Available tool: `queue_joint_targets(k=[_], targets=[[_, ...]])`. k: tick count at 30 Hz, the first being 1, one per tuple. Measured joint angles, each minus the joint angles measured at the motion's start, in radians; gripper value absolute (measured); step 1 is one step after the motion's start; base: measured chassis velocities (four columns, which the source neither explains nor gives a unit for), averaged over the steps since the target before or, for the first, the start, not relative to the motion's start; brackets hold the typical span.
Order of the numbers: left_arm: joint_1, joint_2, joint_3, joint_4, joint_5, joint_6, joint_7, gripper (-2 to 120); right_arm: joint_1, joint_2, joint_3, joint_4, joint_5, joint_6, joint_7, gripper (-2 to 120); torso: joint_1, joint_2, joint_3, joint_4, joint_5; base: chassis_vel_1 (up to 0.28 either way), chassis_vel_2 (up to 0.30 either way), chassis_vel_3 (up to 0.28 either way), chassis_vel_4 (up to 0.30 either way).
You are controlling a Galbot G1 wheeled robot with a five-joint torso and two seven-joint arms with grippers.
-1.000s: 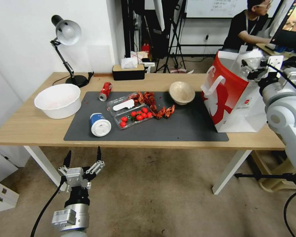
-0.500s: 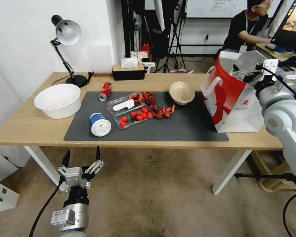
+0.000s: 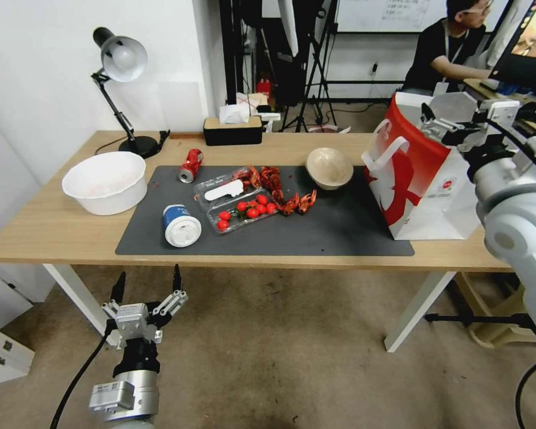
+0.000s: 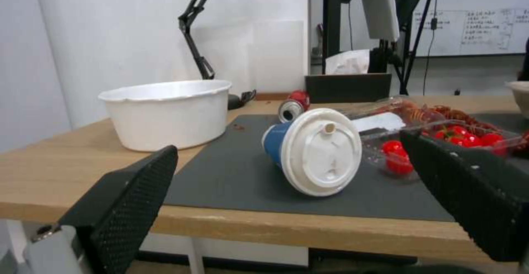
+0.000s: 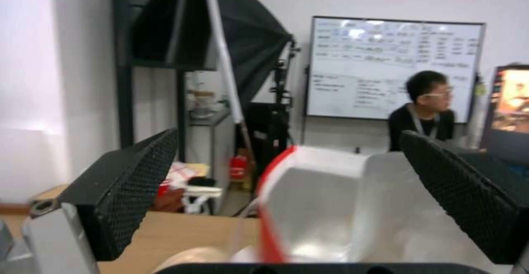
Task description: Pick up the trash from the table and place it into the takeout bag.
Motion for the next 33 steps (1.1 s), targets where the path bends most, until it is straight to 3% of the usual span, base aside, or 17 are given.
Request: queue_joint_targets(k=[4, 11, 14, 16, 23, 33], targets=[[0.004, 0.000, 0.000, -0.002, 0.001, 0.000, 0.001, 100, -0.104, 0.029, 0.018, 0.071, -0.002, 0.034, -0.008, 100, 0.000, 0.000, 0.000, -0.0003, 0.0002, 0.000, 0.000, 0.000, 0.000], [0.007, -0.003, -0.001, -0.001, 0.002, -0.004, 0.006, 100, -0.300, 0.154, -0.001, 0.128, -0.130, 0.230, -0.069, 100, 0.000, 0.000, 0.000, -0.0002, 0.0000, 0.000, 0.000, 0.000, 0.000], [0.010, -0.005, -0.001, 0.000, 0.002, -0.010, 0.010, 100, -0.361, 0.202, -0.014, 0.132, -0.172, 0.290, -0.084, 100, 0.000, 0.000, 0.000, 0.0000, 0.0000, 0.000, 0.000, 0.000, 0.000], [0.012, -0.007, 0.000, 0.003, 0.002, -0.017, 0.014, 100, -0.444, 0.267, -0.034, 0.128, -0.235, 0.385, -0.096, 100, 0.000, 0.000, 0.000, 0.0002, -0.0002, 0.000, 0.000, 0.000, 0.000], [0.012, -0.008, 0.003, 0.018, 0.011, -0.024, 0.017, 100, -0.628, 0.352, -0.059, 0.067, -0.335, 0.561, -0.111, 100, 0.000, 0.000, 0.000, -0.0002, 0.0000, 0.000, 0.000, 0.000, 0.000], [0.006, -0.008, 0.006, 0.031, 0.008, -0.035, 0.025, 100, -0.703, 0.393, -0.100, -0.011, -0.426, 0.631, -0.087, 100, 0.000, 0.000, 0.000, 0.0001, 0.0002, 0.000, 0.000, 0.000, 0.000]])
